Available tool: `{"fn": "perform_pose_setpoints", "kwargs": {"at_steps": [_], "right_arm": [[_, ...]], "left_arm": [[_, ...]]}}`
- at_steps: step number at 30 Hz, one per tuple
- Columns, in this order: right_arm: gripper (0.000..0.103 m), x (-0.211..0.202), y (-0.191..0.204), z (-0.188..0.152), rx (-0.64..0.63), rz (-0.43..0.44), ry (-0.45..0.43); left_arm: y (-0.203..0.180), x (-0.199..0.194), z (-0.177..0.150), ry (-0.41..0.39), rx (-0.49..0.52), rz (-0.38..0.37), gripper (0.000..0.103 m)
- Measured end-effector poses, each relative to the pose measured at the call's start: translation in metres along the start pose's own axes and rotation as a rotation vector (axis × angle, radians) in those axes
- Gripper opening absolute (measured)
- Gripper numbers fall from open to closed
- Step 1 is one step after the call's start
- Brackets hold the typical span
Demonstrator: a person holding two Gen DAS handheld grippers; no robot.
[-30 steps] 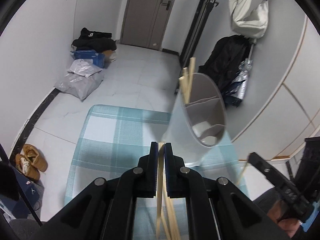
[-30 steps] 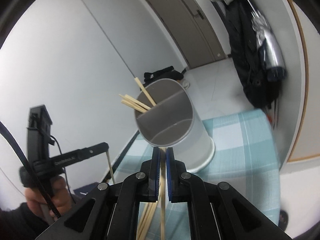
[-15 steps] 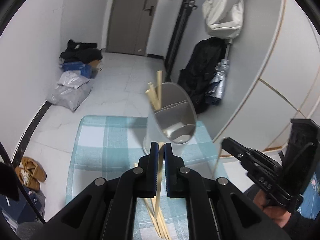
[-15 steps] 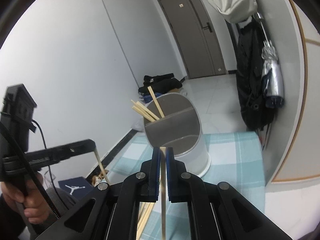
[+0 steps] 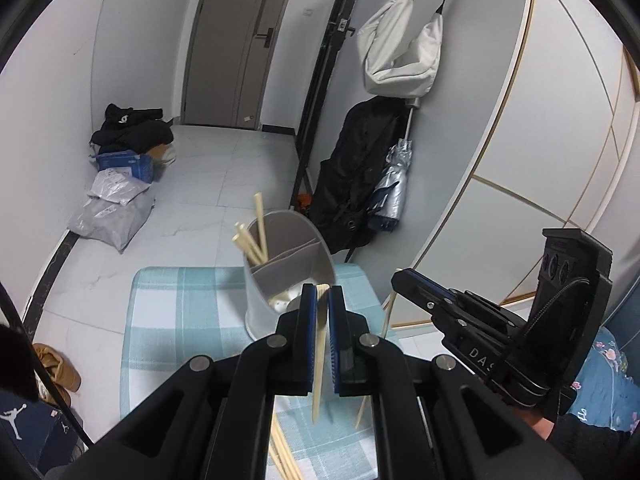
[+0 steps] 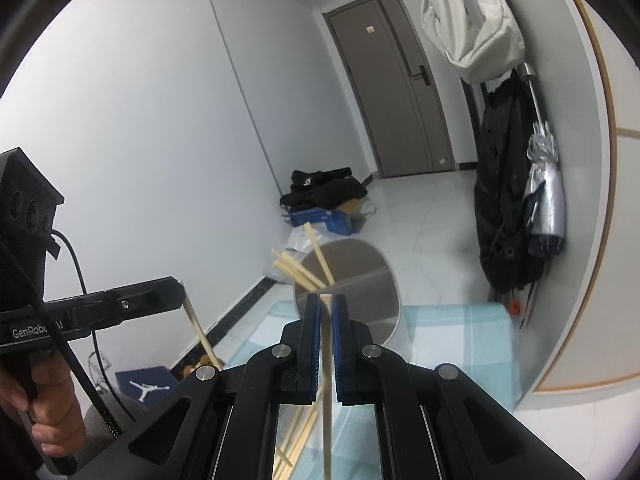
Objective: Organize utensils
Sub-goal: 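Carry both held chopsticks up above the white holder, then lower the chopsticks into the holder and open both tools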
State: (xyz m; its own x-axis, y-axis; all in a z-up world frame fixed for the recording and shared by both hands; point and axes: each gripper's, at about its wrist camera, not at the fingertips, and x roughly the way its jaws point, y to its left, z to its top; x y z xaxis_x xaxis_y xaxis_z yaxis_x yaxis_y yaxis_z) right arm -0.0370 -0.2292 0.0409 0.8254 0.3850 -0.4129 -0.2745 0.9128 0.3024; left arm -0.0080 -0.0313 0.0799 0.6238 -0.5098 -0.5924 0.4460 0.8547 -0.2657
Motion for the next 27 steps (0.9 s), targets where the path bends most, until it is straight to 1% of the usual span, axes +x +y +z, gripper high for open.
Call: {"fn": "perform_pose_setpoints", "kwargs": {"at_steps": [8, 12, 18, 23, 27], "right_arm": [[0.005, -0.004, -0.008, 0.028, -0.025, -0.002, -0.022], [0.005, 0.002, -0.014, 0.049, -0.036, 0.002, -0.031], [0.005, 0.020, -0.018, 0.092, -0.053, 0.021, -0.045], [0.005, 0.033, -0.016, 0.132, -0.080, 0.034, -0.076], [0.005, 0.048, -0.018, 0.160, -0.090, 0.046, -0.091]], "left_arm": [[-0.007, 0.006, 0.021, -0.010, 0.003, -0.035, 0.003], [-0.007, 0.012, 0.037, -0.013, -0.022, -0.055, 0.003], [0.000, 0.022, 0.073, -0.034, -0.046, -0.077, 0.003], [0.011, 0.031, 0.102, -0.051, -0.074, -0.094, 0.003], [0.022, 0.038, 0.119, -0.067, -0.107, -0.089, 0.003]]}}
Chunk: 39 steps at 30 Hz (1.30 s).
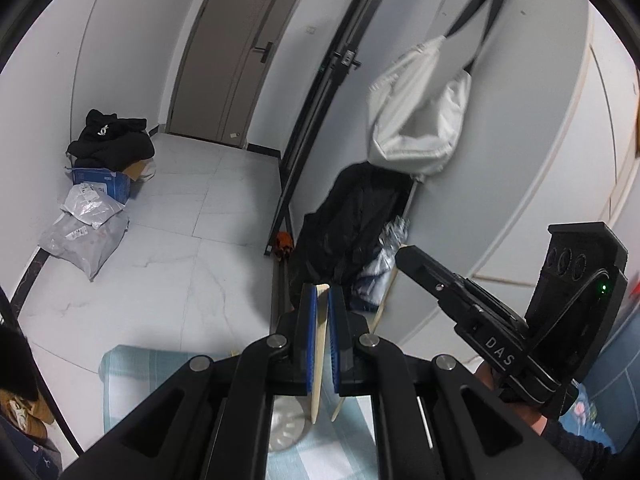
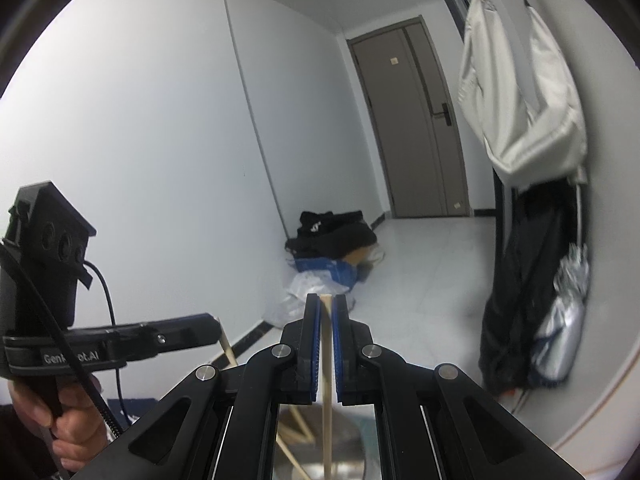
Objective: Organize utensils
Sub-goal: 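Lower the chopsticks into the holder and open both tools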
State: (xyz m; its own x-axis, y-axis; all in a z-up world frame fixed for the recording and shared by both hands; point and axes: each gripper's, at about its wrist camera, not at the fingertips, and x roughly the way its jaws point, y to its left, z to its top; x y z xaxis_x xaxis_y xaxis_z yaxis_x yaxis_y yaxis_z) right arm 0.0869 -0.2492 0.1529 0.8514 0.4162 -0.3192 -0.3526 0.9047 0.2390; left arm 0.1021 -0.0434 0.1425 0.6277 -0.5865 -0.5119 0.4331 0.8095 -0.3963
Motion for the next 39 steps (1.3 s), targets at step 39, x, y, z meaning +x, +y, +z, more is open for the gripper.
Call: {"fn": "perform_pose_setpoints", "kwargs": {"at_steps": [39], "right_arm": [[0.005, 0.085, 0.019, -0.041, -0.275, 0.123, 0.065]], "left_arm": [[0.041, 0.017, -0.034, -0.014, -0.064, 0.045, 0.003]]}}
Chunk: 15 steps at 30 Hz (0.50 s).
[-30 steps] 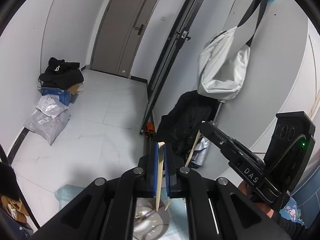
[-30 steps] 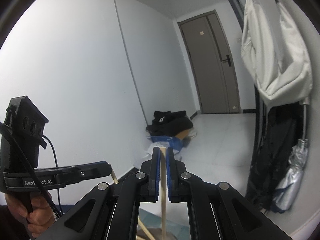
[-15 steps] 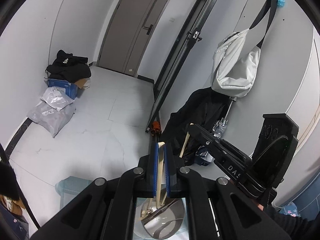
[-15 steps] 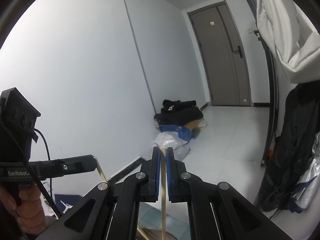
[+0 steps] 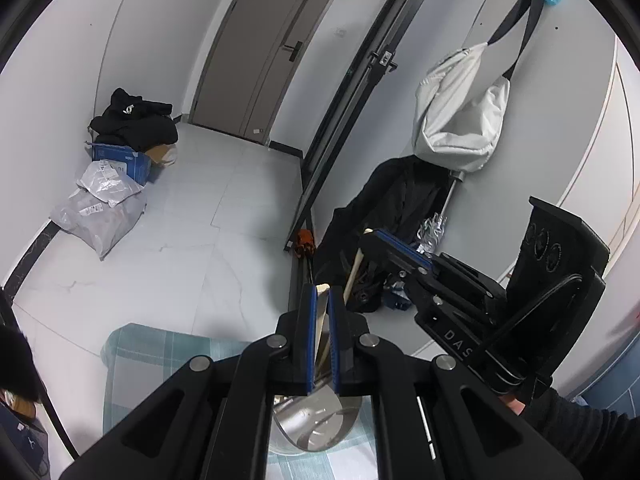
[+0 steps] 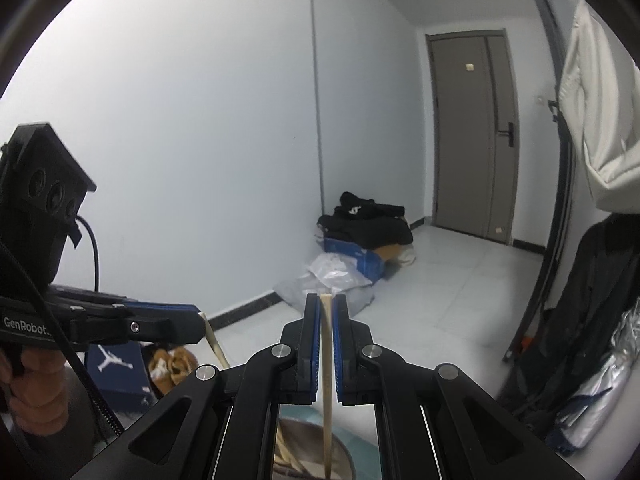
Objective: Organize utensils
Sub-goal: 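Lower the chopsticks into the holder and open both tools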
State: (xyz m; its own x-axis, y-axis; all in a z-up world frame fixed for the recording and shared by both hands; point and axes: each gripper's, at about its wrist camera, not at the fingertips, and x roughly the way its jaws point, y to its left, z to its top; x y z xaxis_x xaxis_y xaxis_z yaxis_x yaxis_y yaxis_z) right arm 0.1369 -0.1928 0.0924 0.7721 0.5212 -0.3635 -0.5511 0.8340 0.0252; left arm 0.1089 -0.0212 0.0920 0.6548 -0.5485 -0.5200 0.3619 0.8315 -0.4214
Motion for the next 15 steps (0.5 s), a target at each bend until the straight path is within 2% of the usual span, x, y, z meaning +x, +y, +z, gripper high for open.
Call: {"fn": "perform_pose_setpoints", "kwargs": {"at_steps": [4, 6, 9, 15], "right_arm": [[0.005, -0.002, 0.004, -0.009, -0.016, 0.017, 0.033], [0.005, -0.001, 0.006, -0.014, -0.013, 0.020, 0.047], [0.005, 0.007, 0.003, -0.024, 0.046, 0.050, 0.096], [0.006, 0.011, 0.004, -0.044, 0.094, 0.047, 0.140]], "left_arm": [[-0.001, -0.003, -0.005, 0.005, 0.013, 0.007, 0.003], [-0.001, -0.002, -0.008, 0.029, 0.020, -0.021, 0.003], [-0.002, -0.003, -0.015, 0.037, 0.033, -0.027, 0.003], [0.000, 0.008, -0.028, 0.098, 0.036, -0.011, 0.003]]}}
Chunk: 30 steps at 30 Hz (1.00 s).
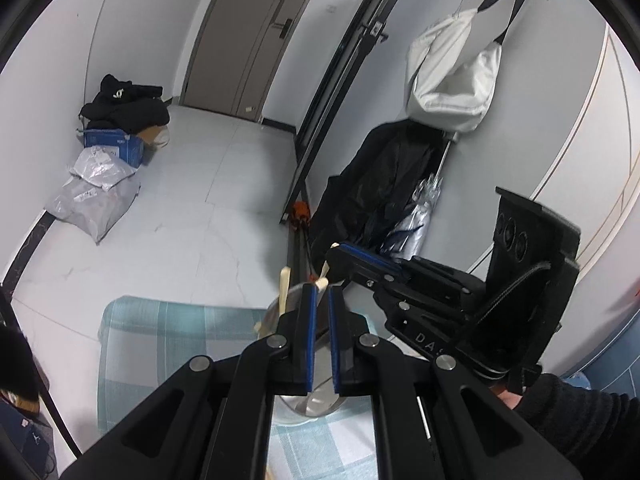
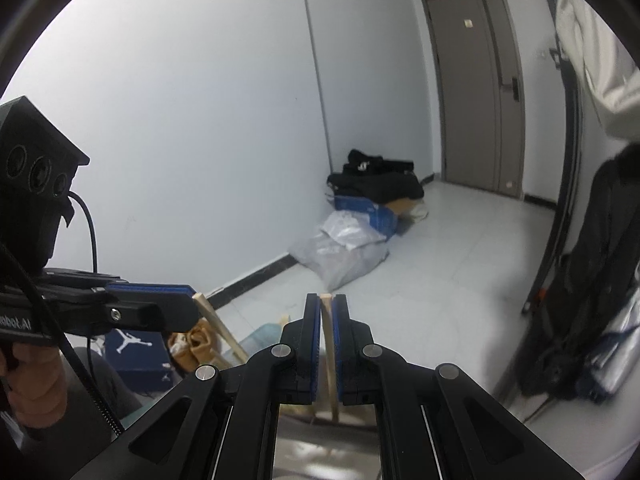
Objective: Organize utensils
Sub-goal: 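Lower the chopsticks into the holder and open both tools, then move both open tools back down to the remaining chopsticks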
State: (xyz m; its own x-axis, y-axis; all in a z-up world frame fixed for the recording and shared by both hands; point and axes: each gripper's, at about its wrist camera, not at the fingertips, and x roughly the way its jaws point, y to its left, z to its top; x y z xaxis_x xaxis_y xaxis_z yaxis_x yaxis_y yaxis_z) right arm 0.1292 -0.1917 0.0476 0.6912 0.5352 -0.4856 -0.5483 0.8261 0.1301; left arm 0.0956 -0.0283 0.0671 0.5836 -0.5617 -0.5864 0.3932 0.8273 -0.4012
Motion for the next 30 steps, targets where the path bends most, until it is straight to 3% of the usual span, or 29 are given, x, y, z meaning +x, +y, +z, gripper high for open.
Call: {"fn": "perform_pose_setpoints", "kwargs": {"at_steps": [4, 9, 13, 18, 22, 24, 29, 30], "right_arm": [[0.008, 0.004, -0.007, -0.009, 0.079, 0.027, 0.034], [0.008, -0.005, -0.018, -0.019, 0.221, 0.059, 0.014], [0.009, -0.021, -0.013, -0.017, 0.227, 0.033, -0.013], [0.031, -0.048, -0.007, -0.019, 0.257, -0.006, -0.057], [0.038, -0.074, 0.005, -0.029, 0.274, -0.020, -0.104], [0.049, -0.087, 0.013, -0.034, 0.273, -0.028, -0.126], [0.057, -0.105, 0.039, -0.042, 0.256, -0.048, -0.156], [0.059, -0.109, 0.044, -0.043, 0.254, -0.051, -0.162]], "left_arm": [[0.008, 0.014, -0.011, 0.111, -0.023, -0.008, 0.003], [0.010, 0.003, -0.018, 0.091, -0.070, 0.015, 0.003], [0.006, -0.011, -0.017, 0.060, -0.069, 0.067, 0.009], [0.010, -0.026, -0.022, 0.051, -0.115, 0.159, 0.009], [0.003, -0.040, -0.030, 0.009, -0.086, 0.232, 0.011], [-0.003, -0.047, -0.035, -0.011, -0.060, 0.264, 0.017], [-0.005, -0.062, -0.043, -0.085, -0.051, 0.290, 0.060], [-0.006, -0.064, -0.045, -0.102, -0.047, 0.304, 0.063]]}}
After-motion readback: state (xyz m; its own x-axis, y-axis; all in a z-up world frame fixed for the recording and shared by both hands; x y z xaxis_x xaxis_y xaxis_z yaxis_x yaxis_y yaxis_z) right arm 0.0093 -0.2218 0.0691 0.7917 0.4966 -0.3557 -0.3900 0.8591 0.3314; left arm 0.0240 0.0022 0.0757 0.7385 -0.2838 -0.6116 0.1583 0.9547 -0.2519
